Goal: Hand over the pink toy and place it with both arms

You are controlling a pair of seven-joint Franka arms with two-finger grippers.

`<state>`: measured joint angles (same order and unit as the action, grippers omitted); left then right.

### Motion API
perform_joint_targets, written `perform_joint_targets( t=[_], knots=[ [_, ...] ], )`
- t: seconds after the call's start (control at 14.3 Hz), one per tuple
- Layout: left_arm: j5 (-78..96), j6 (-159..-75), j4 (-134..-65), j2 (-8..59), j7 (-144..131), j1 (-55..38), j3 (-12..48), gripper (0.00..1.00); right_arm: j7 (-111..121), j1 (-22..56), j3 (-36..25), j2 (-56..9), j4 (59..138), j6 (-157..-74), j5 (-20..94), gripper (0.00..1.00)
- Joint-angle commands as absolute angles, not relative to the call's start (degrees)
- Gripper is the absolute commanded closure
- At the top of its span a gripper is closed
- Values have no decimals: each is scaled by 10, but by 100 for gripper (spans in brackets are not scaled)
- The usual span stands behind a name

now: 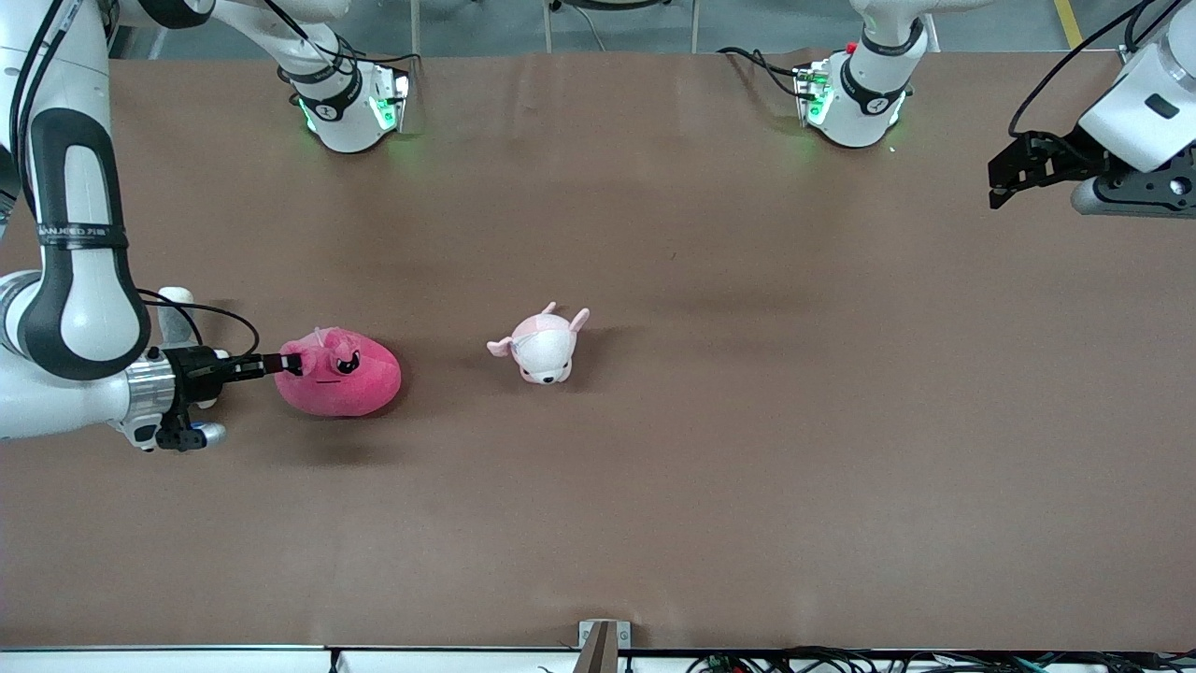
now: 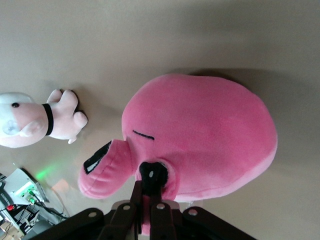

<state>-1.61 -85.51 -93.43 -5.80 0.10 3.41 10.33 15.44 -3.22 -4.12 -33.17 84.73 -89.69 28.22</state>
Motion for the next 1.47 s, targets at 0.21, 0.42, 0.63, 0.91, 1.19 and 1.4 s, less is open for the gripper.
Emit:
perform_joint_targets(
  t=[0.21,0.42,0.63,0.91,1.19,1.4],
  knots=[
    [-8,-863,-931,-52,3,36,105,0,152,-42,-34,-322,784,-903,252,0],
    [-8,-863,-929,-51,3,36,104,0,124,-41,-48,-273,785,-898,224,0],
    [-8,-862,-929,-52,4,36,104,0,85,-38,-48,-217,784,-869,145,0],
    [-8,-860,-929,-54,8,36,104,0,74,-28,-46,-144,784,-874,39,0],
    [-8,-860,-929,-54,11,36,104,0,68,-27,-45,-95,776,-876,-6,0],
    [-8,-860,-929,-54,10,36,104,0,67,-26,-42,-47,801,-887,-7,0]
  ],
)
